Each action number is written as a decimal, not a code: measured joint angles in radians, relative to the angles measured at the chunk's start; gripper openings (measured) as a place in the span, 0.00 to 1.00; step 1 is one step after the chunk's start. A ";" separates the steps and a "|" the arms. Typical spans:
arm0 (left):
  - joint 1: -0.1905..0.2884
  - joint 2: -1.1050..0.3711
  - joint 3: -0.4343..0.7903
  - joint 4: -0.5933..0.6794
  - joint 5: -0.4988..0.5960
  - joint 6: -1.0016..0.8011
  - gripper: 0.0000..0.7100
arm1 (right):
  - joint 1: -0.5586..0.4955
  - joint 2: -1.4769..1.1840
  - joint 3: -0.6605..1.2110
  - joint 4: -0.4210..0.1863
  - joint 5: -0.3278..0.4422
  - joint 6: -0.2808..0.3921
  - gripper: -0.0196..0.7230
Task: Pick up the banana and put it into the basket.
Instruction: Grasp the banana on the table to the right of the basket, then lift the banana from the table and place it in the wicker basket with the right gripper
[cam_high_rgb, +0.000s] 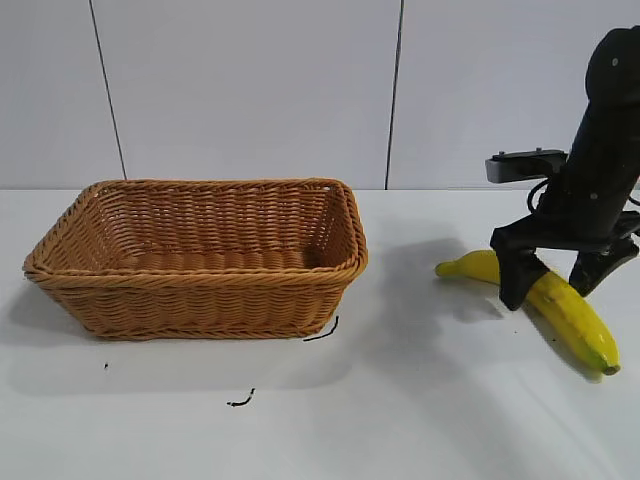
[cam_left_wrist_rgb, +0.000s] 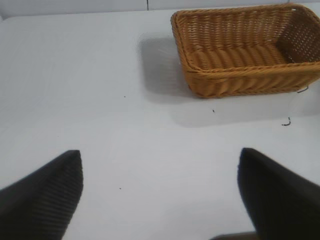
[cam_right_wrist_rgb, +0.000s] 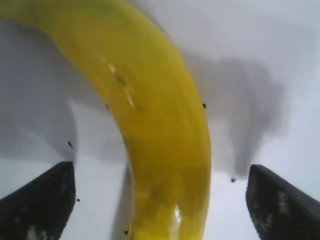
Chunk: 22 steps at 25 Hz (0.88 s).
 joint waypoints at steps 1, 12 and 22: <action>0.000 0.000 0.000 0.000 0.000 0.000 0.89 | 0.000 -0.005 -0.001 -0.011 0.010 0.002 0.42; 0.000 0.000 0.000 0.000 0.000 0.000 0.89 | 0.000 -0.145 -0.269 -0.040 0.300 0.004 0.42; 0.000 0.000 0.000 0.000 0.000 0.000 0.89 | 0.116 -0.147 -0.447 -0.046 0.391 0.004 0.42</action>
